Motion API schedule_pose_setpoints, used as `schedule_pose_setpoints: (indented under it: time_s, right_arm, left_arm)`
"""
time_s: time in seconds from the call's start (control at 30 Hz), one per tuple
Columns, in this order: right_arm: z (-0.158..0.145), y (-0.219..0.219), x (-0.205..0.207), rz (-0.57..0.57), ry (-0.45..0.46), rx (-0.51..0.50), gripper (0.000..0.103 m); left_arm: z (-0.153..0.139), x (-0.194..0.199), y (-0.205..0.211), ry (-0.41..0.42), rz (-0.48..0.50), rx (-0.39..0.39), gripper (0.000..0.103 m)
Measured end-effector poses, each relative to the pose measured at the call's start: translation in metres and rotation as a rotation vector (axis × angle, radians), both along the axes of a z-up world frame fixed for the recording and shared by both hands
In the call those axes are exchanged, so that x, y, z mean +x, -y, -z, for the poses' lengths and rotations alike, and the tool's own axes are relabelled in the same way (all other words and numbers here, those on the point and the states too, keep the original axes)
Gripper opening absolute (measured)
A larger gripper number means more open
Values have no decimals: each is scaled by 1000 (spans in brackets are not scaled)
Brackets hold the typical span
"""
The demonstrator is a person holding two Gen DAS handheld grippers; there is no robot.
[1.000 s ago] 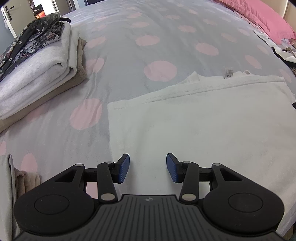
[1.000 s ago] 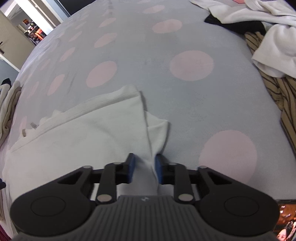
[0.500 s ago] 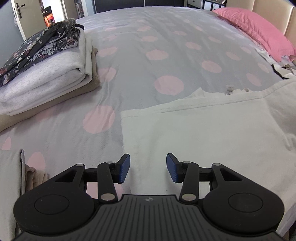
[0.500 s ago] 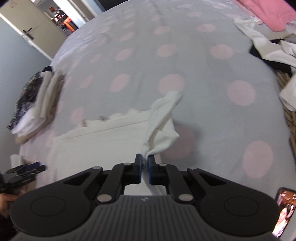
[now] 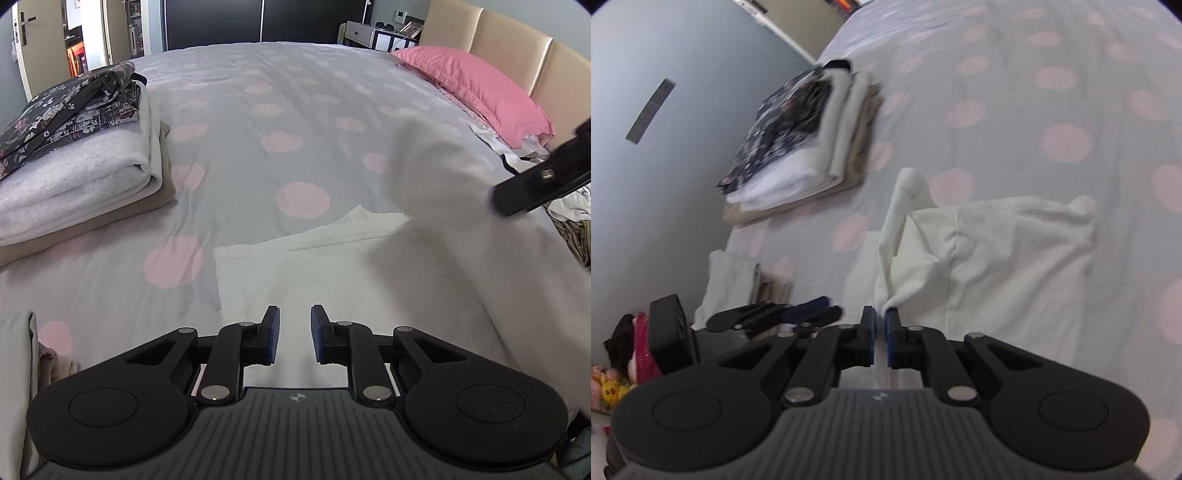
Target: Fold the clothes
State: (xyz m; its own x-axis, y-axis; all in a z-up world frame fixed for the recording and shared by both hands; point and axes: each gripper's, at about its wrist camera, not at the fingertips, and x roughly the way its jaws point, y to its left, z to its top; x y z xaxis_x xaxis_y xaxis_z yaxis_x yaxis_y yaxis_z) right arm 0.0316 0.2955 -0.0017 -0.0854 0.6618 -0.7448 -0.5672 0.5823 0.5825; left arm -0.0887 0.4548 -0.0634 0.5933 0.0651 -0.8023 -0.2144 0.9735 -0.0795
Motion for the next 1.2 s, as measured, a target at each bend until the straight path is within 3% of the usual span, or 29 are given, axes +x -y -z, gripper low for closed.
schedule_pose_setpoints:
  time_s: [0.4,0.7,0.9,0.97,1.2]
  right_arm:
    - [74,-103,-24,-21,-95,-28,7]
    - [115,-134,-30,-31,-95,-90,7]
    - [119,-136,-35,-45,-63,-106,11]
    - [113,-130,-37,-45,-46,-98,16]
    - [91,-109,-45,-48,14,-69,18]
  left_arm:
    - [13,-13,-28,-44,-97,-4,16]
    - [23,-14,-38,-87,-124,2,16]
    - [27,-11,-36,-122,-124,-1,16]
    - [27,-10,-34,-131,-123,2,16]
    - [22,-13,-38,-142,-164,-12,16]
